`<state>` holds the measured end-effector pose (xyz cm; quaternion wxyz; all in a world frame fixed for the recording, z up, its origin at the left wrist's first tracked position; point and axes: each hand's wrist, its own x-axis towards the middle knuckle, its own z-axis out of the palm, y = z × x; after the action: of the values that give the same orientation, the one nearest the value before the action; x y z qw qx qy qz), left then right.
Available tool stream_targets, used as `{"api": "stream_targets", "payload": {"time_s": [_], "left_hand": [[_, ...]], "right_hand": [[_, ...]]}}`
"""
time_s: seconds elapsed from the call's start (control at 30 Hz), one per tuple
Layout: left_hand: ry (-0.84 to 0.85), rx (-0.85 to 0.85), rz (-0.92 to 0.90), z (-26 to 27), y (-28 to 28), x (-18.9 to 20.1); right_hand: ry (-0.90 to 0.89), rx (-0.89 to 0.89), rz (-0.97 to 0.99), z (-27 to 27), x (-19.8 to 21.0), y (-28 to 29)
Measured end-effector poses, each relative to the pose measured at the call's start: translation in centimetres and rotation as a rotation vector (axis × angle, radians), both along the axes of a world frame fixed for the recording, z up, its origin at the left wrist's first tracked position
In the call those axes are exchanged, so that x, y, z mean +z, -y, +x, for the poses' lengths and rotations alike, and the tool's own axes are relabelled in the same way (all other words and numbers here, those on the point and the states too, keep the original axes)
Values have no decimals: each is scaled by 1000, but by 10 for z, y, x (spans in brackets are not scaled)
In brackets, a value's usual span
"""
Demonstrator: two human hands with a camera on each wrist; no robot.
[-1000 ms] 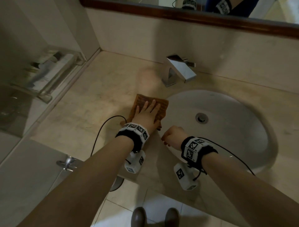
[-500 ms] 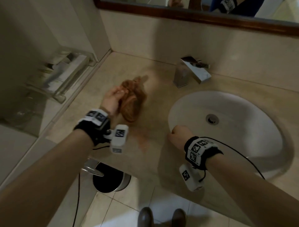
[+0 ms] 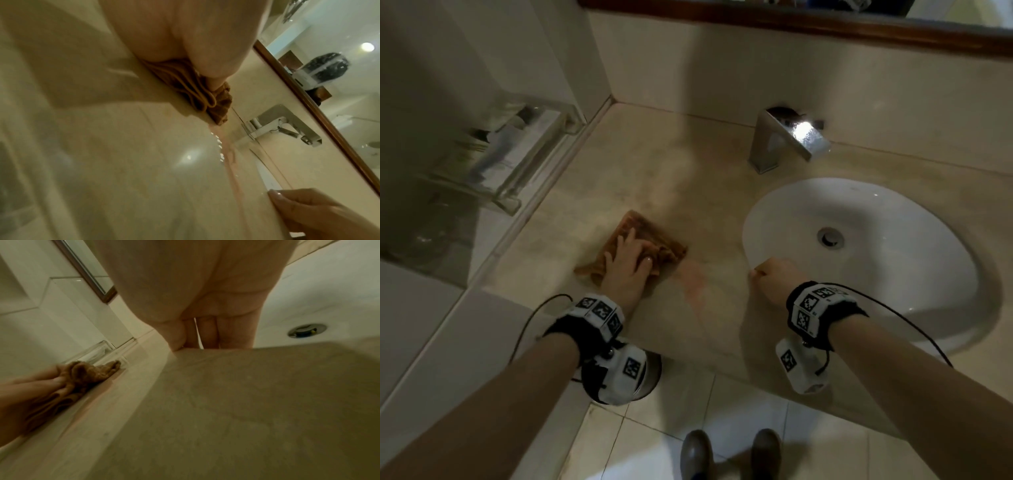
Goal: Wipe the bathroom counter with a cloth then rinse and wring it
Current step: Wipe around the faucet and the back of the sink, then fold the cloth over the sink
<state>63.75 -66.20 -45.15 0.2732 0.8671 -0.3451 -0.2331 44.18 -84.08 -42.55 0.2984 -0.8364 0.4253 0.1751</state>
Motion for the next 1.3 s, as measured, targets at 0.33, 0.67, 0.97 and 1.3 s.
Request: {"api": "stream_targets", "payload": {"time_s": [0.33, 0.67, 0.97, 1.3], "left_hand": [[68, 24, 69, -76, 21, -9], [-42, -58, 89, -179, 126, -1], [-436, 66, -128, -176, 201, 13], [-216, -296, -30, -136, 158, 54]], "right_hand": [[63, 30, -7, -24, -1, -10], [-98, 301, 32, -101, 8, -11], [-1, 153, 162, -137, 3, 14], [430, -7, -278, -114, 20, 55]]}}
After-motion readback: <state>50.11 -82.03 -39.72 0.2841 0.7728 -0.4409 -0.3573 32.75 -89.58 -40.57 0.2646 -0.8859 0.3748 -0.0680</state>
